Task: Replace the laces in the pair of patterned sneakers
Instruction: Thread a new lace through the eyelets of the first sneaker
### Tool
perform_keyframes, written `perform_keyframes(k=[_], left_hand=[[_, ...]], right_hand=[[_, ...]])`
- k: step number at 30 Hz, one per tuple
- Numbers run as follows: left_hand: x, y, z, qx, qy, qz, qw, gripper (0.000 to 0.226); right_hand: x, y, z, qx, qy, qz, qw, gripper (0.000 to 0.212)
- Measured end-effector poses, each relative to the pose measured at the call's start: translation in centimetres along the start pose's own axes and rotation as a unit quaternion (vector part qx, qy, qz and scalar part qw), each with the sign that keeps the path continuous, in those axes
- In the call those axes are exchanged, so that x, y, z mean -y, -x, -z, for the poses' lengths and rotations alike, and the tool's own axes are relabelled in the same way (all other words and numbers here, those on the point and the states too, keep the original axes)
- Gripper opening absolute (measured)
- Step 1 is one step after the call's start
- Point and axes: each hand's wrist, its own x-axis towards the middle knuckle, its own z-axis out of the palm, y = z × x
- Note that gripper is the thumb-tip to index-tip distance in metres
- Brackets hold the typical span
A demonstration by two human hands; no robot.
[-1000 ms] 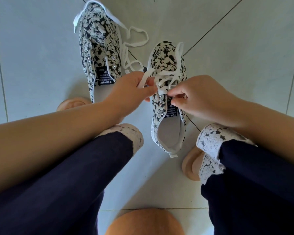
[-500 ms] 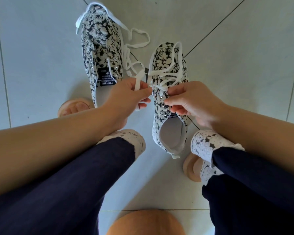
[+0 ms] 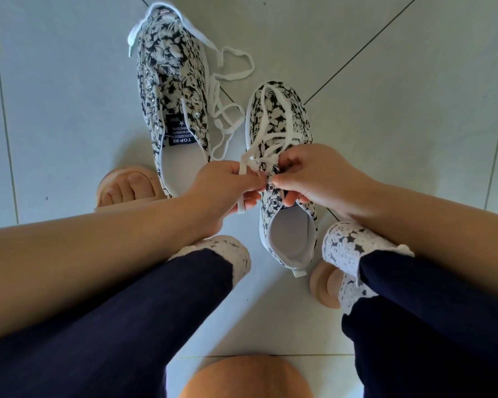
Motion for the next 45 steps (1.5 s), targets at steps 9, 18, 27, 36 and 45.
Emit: perform_keyframes(k=[9, 18, 27, 36, 45], left_hand=[[0.0, -0.2, -0.6, 0.007, 0.049, -0.02, 0.999, 0.007], [-0.8, -1.2, -0.8, -0.036, 0.0, -0.091, 0.995, 0.016], [-0.2, -1.1, -0.2, -0.027, -0.013, -0.113, 0.993, 0.008], [-0.6, -1.4, -0.1, -0.055, -0.011, -0.113, 0.992, 0.011], [-1.6, -1.0, 0.3, -0.025, 0.067, -0.071, 0.995, 0.006]], right_hand=[[-0.3, 0.2, -0.2, -0.028, -0.091, -0.016, 0.995, 0.008], [0.4, 0.1, 0.5, -0.043, -0.226, -0.033, 0.973, 0.021], [0.3, 0.2, 0.2, -0.058, -0.302, -0.064, 0.949, 0.019], [0.3, 0.1, 0.2, -0.039, -0.283, -0.057, 0.957, 0.02], [0.1, -0.3, 0.2, -0.059, -0.221, -0.036, 0.973, 0.012]])
